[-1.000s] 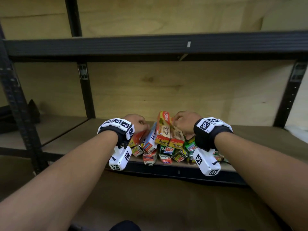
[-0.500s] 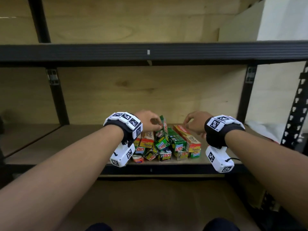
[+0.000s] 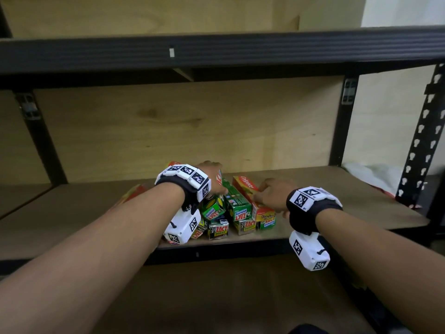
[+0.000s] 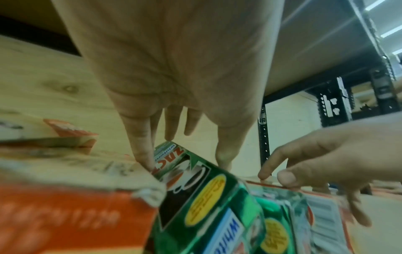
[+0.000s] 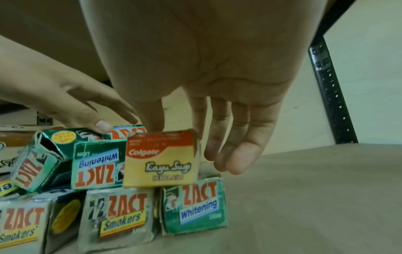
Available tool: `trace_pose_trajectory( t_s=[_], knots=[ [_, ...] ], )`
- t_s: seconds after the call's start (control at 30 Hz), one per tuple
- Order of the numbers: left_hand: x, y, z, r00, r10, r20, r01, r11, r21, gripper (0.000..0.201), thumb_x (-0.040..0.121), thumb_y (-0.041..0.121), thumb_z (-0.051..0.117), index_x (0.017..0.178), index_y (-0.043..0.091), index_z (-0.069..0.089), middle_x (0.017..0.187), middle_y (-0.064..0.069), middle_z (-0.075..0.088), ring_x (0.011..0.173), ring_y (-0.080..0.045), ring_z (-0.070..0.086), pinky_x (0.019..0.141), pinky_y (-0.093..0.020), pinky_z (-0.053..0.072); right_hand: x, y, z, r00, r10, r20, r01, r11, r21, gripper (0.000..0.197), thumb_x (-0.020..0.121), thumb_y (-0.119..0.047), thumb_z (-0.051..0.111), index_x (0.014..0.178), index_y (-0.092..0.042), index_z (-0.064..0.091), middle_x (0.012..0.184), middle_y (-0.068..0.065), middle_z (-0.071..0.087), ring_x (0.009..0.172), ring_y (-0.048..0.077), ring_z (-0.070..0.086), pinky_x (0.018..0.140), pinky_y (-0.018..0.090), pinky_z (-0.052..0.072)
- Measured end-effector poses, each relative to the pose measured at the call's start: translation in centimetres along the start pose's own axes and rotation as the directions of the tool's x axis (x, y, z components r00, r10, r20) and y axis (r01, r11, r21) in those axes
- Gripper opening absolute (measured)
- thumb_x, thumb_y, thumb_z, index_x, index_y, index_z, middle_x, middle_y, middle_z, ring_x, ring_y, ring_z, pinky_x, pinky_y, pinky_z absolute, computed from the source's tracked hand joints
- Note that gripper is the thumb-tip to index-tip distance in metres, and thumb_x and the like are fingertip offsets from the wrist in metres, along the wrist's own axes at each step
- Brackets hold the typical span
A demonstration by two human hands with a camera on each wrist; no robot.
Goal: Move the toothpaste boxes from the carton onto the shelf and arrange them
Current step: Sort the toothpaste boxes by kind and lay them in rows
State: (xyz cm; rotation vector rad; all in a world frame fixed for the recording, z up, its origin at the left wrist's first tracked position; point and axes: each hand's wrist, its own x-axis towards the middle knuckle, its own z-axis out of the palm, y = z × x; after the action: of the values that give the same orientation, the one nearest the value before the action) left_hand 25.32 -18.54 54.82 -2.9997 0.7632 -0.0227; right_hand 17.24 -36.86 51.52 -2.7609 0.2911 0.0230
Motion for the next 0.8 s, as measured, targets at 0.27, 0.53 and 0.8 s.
trace_pose_trajectory(
  t_s=[0.27,0.53,0.8],
  knots=[
    [2.0,-0.9,-0.1,0.997,-0.048,0.052,0.056,0.988,-0.144,0.039,0.081,0.046,0.071,0.087,0.02,0.044,0.084,-0.003,0.046,0.071,-0.022,0.042,0.062,-0.027,0.035,2.1,0.1,1.1,1.0,-0.01,-0.002,0.01,0.999,0.054,0.06,0.087,-0.06,0.058,0.128,-0.015,0.057,0.11,0.008,0.07,0.094,0.025,0.069,0.083,0.038,0.058],
    [1.2,0.7,0.1,0.996,-0.063,0.065,0.07,0.992,-0.108,0.054,0.088,0.043,0.066,0.066,0.028,0.018,0.069,0.004,0.029,0.06,-0.016,0.032,0.052,-0.024,0.024,2.5,1.0,0.9,0.999,0.026,0.032,-0.032,0.977,0.213,0.057,0.067,-0.063,0.068,0.097,-0.015,0.07,0.09,0.006,0.076,0.08,0.025,0.074,0.078,0.047,0.061],
    [-0.8,2.3,0.2,0.993,-0.068,0.099,0.063,0.997,0.05,0.036,0.095,0.046,0.056,0.103,0.012,0.047,0.094,-0.008,0.053,0.08,-0.022,0.053,0.065,-0.029,0.043,1.5,2.2,-0.2,0.998,0.051,0.034,-0.057,0.981,0.185,0.04,0.079,-0.047,0.072,0.098,-0.012,0.075,0.085,0.004,0.076,0.066,0.014,0.071,0.048,0.021,0.055]
  ],
)
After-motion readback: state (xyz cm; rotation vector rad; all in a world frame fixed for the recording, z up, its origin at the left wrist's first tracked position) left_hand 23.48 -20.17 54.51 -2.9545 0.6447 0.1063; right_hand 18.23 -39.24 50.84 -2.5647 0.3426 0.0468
